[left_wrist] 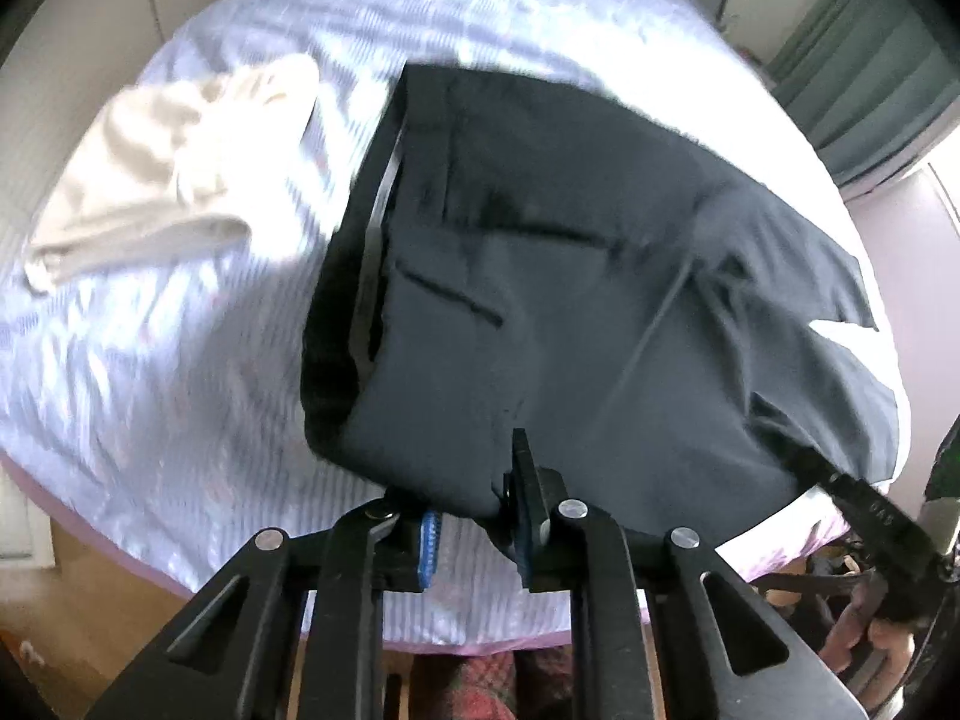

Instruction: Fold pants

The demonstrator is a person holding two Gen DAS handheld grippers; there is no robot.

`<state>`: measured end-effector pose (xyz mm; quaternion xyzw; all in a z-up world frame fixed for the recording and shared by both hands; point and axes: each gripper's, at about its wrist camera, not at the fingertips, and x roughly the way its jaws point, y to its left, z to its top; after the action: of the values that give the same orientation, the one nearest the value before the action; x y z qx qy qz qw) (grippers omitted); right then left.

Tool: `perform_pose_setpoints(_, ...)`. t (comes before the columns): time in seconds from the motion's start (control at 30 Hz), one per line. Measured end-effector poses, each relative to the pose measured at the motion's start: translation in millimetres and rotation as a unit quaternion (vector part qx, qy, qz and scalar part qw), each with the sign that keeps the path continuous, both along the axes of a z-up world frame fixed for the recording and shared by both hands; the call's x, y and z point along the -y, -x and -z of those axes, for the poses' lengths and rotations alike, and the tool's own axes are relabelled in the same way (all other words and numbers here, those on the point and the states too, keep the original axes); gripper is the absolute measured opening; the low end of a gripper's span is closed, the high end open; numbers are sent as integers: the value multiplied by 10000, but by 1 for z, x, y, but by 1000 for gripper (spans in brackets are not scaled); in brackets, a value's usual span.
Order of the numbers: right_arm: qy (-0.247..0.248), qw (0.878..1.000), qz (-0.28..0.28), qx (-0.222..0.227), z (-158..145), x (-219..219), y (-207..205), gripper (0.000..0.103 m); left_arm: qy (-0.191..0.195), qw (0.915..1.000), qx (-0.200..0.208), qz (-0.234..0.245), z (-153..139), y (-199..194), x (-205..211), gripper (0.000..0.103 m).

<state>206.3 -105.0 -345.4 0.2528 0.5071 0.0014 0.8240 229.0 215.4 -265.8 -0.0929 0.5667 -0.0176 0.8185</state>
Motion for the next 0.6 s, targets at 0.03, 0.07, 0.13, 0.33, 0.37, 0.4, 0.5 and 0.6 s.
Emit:
perform_pose_setpoints(0.03, 85, 9999, -12, 127, -13, 0, -3, 8, 15, 10000, 59, -3, -8, -10, -2, 18)
perform_pose_setpoints(0.07, 149, 9995, -18, 266, -27, 2, -9, 8, 38, 9999, 149, -5, -21, -16, -3, 17)
perform_pose_setpoints(0.13, 200, 9987, 9, 463, -49, 5, -21, 8, 80, 9995, 300, 41, -39, -31, 0, 17)
perform_pose_setpoints(0.33, 481, 9961, 99, 735, -91, 11, -67, 7, 49, 9979, 608, 201, -77, -84, 2, 16)
perform_pose_setpoints(0.37, 522, 9958, 78, 747, -95, 12, -74, 7, 48, 9978, 635, 194, -80, -96, 3, 16)
perform_pose_setpoints(0.4, 574, 9957, 51, 722, -99, 12, -85, 7, 26, 9979, 621, 189, -84, -113, 4, 16)
perform_pose_setpoints(0.5, 640, 9956, -86, 677, -109, 14, -116, 7, 104, 9984, 559, 69, -90, -151, 4, 16)
perform_pose_setpoints(0.6, 658, 9955, -250, 631, -111, 14, -155, 7, 173, 9986, 487, -103, -87, -188, 3, 16)
